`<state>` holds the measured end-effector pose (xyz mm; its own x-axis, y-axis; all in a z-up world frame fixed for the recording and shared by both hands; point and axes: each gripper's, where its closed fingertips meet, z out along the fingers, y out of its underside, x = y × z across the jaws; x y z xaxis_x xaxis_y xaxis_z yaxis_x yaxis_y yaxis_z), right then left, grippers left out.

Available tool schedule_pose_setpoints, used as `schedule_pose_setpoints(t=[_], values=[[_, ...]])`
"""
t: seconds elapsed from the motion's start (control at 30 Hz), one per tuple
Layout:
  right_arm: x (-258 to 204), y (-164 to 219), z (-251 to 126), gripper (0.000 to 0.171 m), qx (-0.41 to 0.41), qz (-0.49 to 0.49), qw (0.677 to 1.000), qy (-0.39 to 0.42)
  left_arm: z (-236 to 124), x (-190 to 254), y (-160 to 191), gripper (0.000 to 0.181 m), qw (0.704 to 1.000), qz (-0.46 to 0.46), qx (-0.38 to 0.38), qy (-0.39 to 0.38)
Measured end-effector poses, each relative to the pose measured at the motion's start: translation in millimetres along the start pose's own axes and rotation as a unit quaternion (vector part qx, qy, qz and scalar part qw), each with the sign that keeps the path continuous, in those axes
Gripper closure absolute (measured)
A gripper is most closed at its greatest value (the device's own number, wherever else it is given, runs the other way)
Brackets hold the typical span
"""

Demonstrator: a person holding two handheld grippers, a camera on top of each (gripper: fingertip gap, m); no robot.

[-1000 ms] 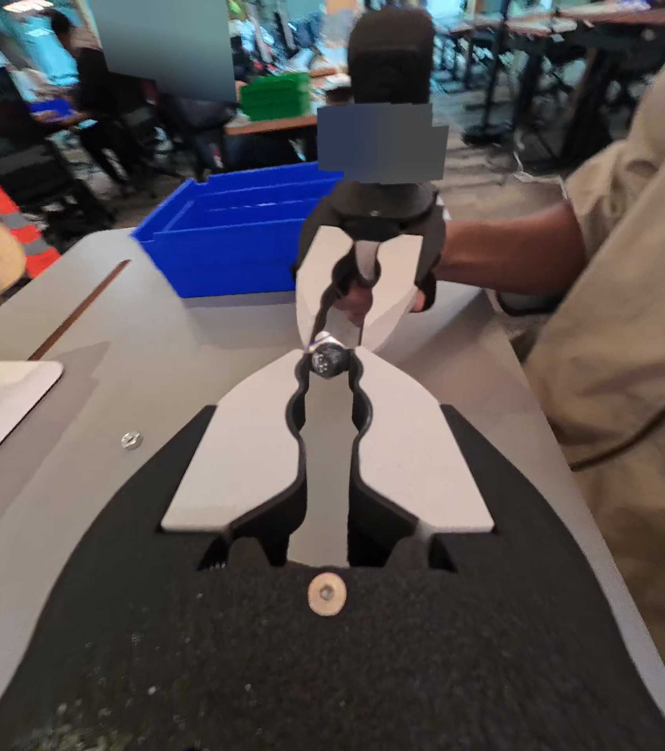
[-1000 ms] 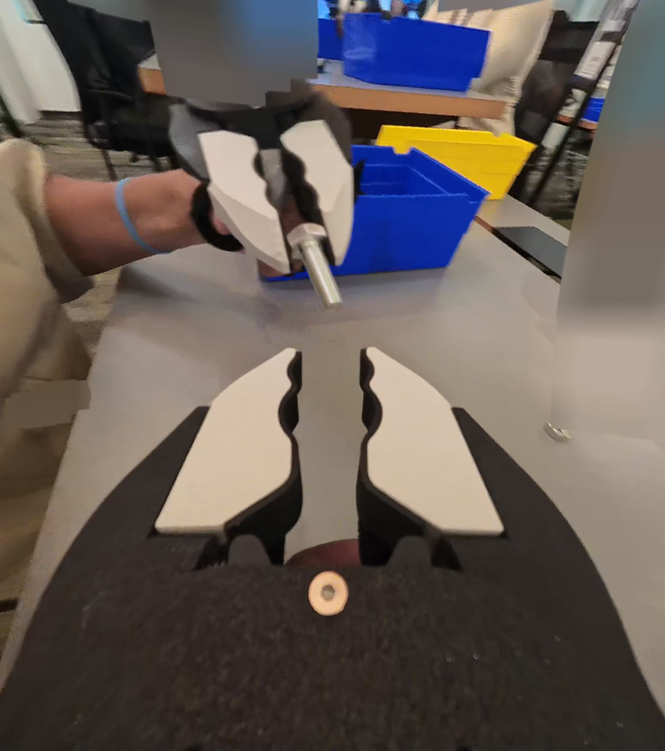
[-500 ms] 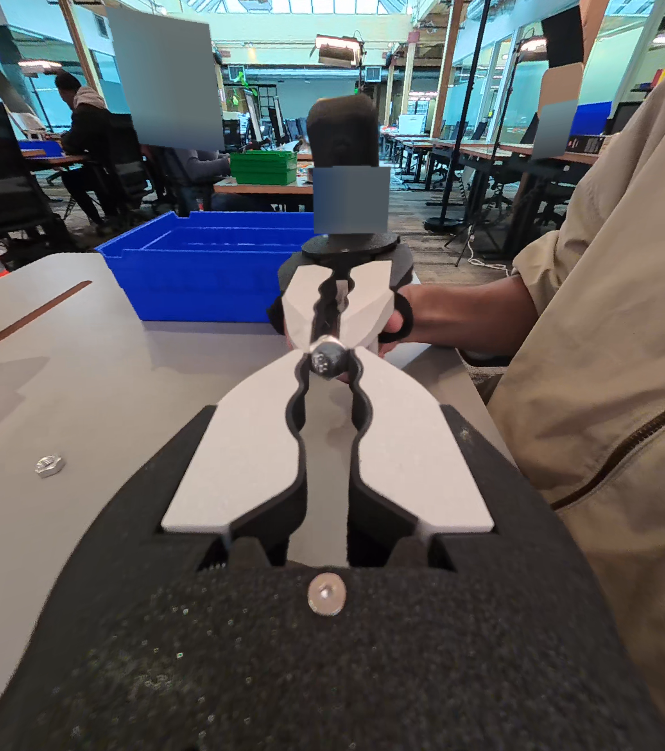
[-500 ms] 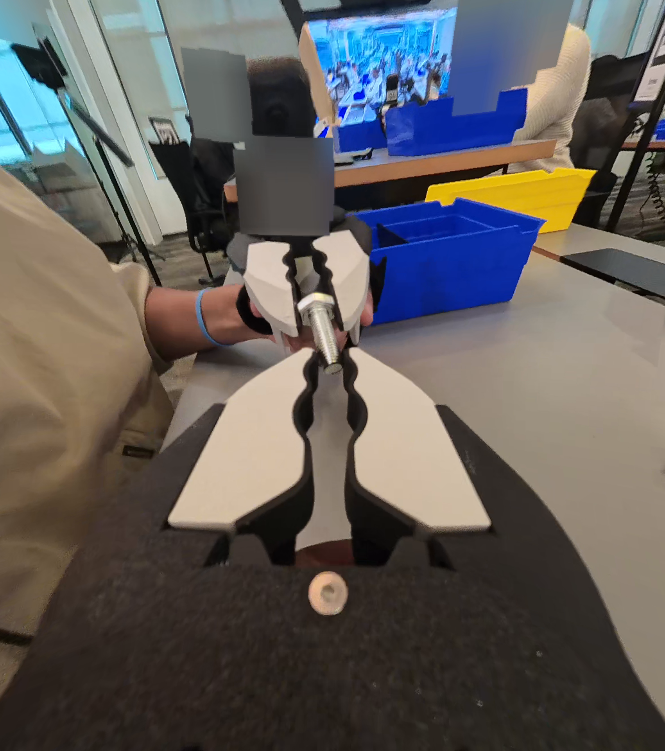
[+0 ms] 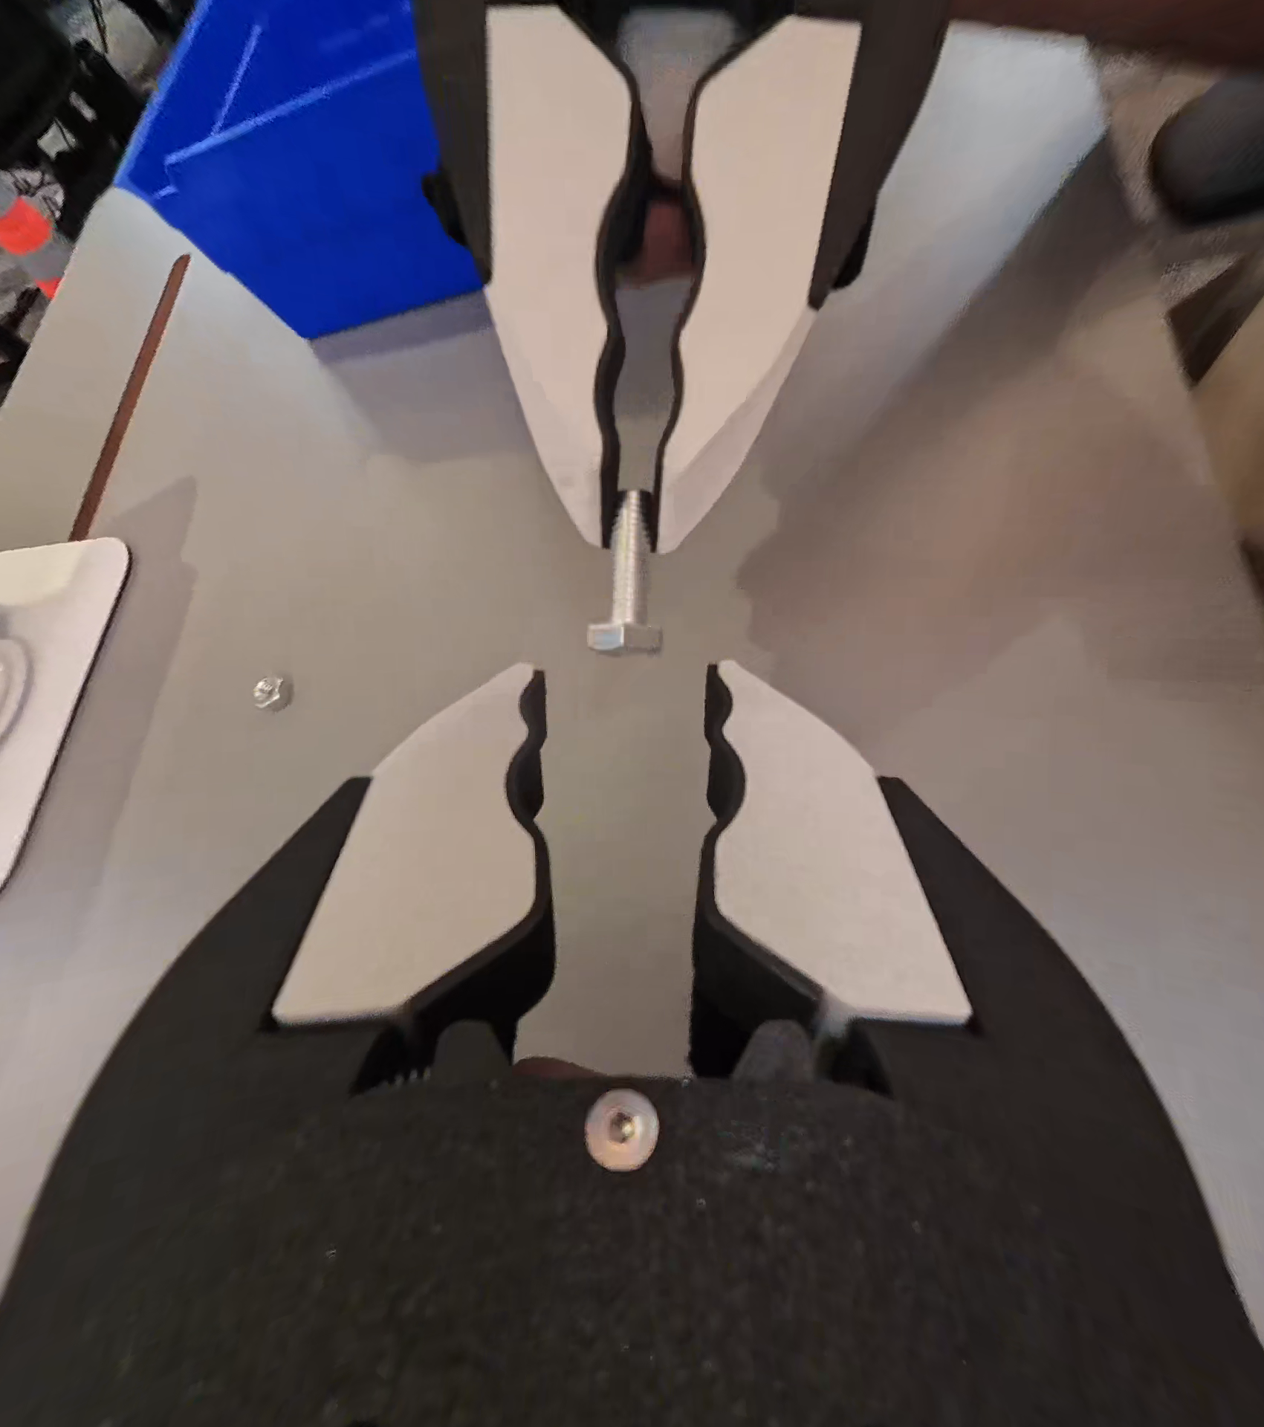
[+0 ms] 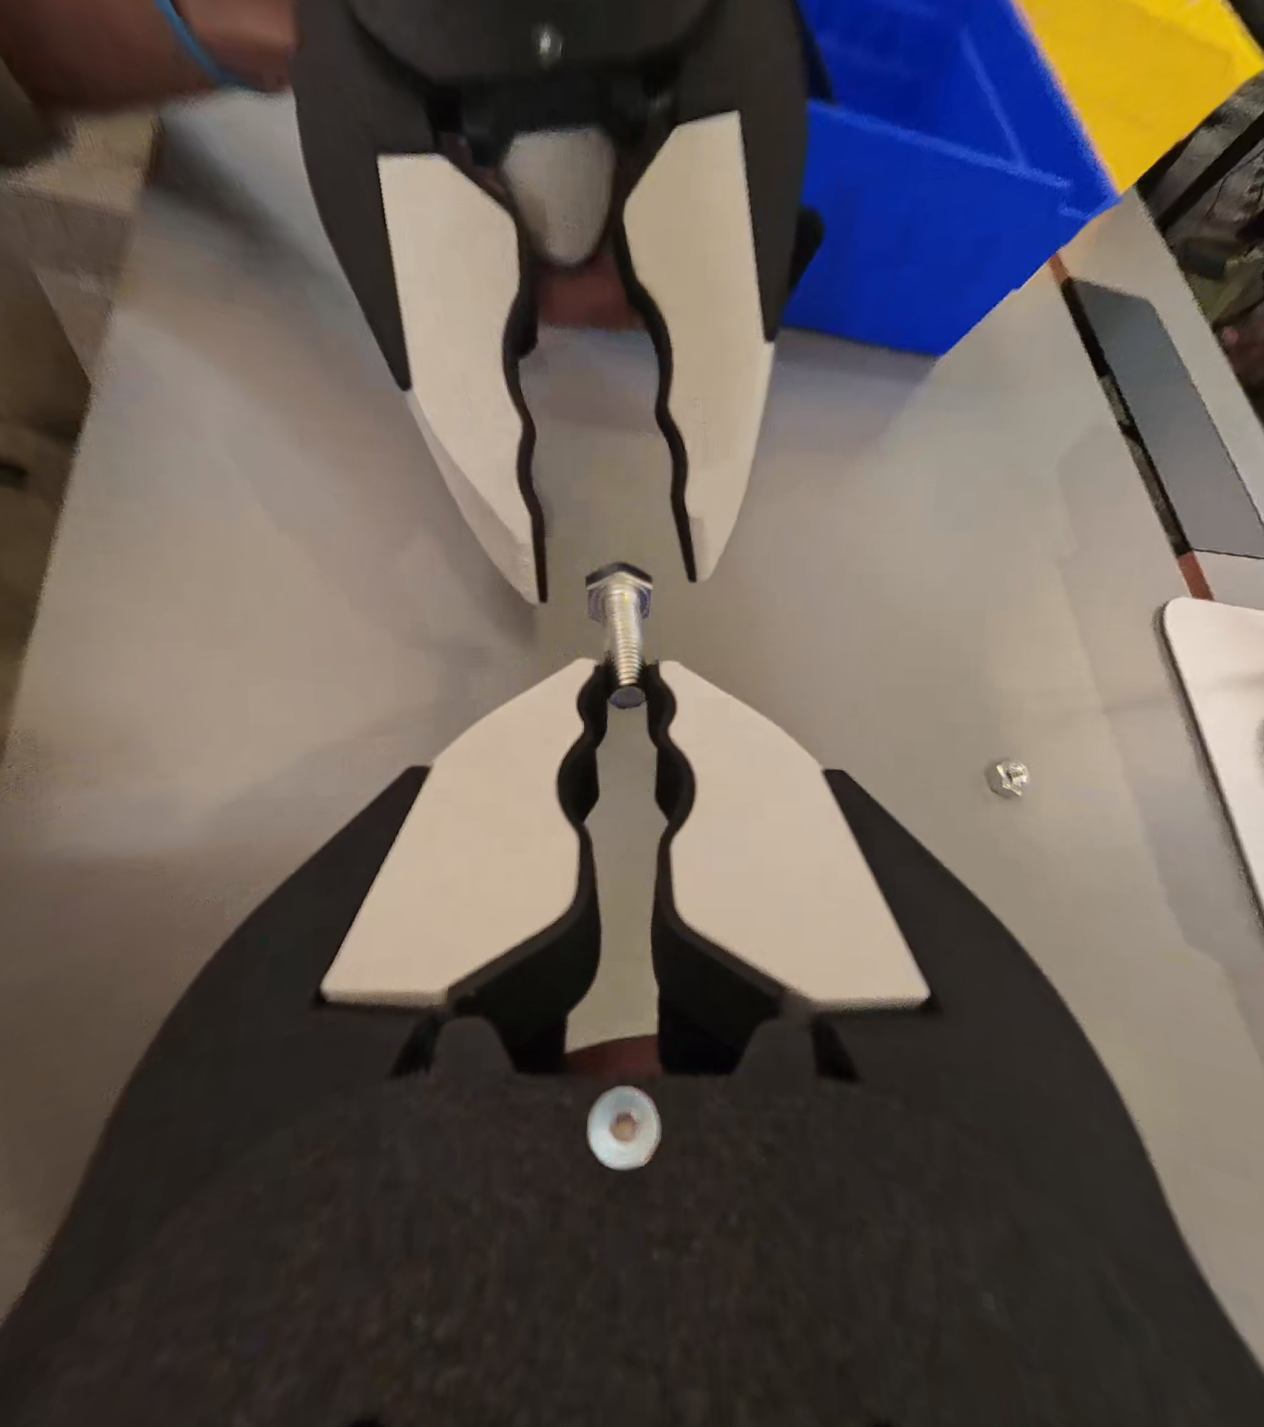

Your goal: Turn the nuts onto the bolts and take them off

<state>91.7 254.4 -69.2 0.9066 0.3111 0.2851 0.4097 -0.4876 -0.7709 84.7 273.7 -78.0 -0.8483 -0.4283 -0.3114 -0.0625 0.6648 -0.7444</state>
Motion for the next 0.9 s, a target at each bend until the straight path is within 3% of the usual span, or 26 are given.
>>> schedule_pose_setpoints(t=[0.2,0.9], values=[[-0.9,0.4,10.1,0.161,-0.077,-0.047,0.996,0.005,8.7,-4.2,6.0,0.144,0.995,0.057,-0.076,-0.043],[0.1,-3.3,8.9,0.161,-0.066,-0.061,0.996,-0.005,9.0,2.3,7.4,0.163,0.999,-0.001,-0.039,0.021]])
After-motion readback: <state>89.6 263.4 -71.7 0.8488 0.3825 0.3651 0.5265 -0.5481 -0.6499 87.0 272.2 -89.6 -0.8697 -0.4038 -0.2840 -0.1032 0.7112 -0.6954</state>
